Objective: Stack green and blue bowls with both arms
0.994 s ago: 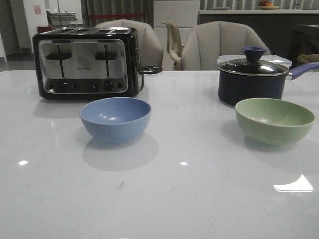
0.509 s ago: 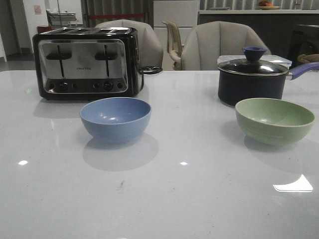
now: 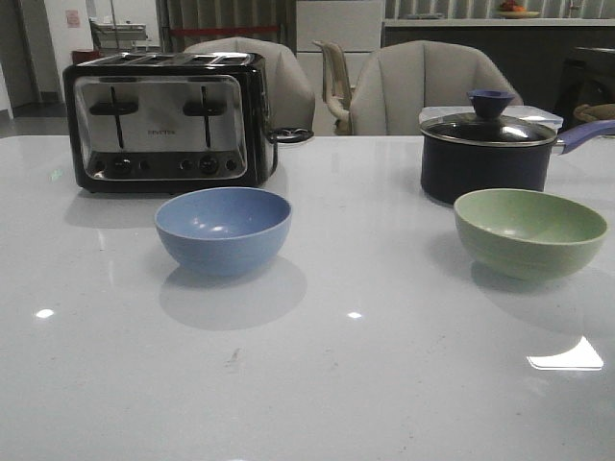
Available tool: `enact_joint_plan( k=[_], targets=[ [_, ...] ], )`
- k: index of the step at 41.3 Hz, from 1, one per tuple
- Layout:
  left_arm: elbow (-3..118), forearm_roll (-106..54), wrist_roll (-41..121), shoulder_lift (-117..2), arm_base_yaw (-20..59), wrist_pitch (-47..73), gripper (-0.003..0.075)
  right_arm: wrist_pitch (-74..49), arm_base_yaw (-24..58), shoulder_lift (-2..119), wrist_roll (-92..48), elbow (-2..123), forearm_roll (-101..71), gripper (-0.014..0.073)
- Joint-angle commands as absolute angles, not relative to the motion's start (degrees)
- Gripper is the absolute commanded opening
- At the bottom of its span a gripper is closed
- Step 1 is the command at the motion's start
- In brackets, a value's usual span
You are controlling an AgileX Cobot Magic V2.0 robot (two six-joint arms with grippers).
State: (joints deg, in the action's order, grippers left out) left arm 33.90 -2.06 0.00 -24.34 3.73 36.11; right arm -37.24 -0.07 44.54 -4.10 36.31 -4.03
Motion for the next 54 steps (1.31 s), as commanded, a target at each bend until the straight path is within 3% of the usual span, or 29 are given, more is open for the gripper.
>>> enact_joint_plan(
  k=[1, 5, 8, 29, 40, 43, 54],
  targets=[
    [35.2, -2.6, -0.5, -25.2, 3.7, 31.4, 0.0102, -30.3, -0.1, 48.3, -4.3, 38.0, -3.6, 0.0357],
    [35.2, -2.6, -0.5, -25.2, 3.7, 31.4, 0.0102, -28.1, -0.1, 53.1, -4.3, 39.6, -3.7, 0.0526],
    [35.2, -2.6, -0.5, -25.2, 3.7, 31.4, 0.0102, -27.7, -0.1, 57.1, -4.3, 41.6, -3.7, 0.0575],
    [35.2, -2.6, -0.5, -25.2, 3.7, 31.4, 0.0102, -28.1, -1.6, 90.0, -4.3, 62.1, -4.5, 0.0579],
    [35.2, -2.6, -0.5, -25.2, 3.7, 31.4, 0.0102, -27.5, -1.6, 101.1, -4.3, 69.6, -5.4, 0.0575],
    [35.2, -2.6, -0.5, -25.2, 3.7, 31.4, 0.0102, -28.0, -1.6, 102.9, -4.3, 71.0, -5.4, 0.0545],
    [35.2, -2.6, -0.5, -25.2, 3.7, 31.4, 0.0102, -27.7, -1.6, 104.0, -4.3, 71.6, -5.4, 0.0219]
  ],
)
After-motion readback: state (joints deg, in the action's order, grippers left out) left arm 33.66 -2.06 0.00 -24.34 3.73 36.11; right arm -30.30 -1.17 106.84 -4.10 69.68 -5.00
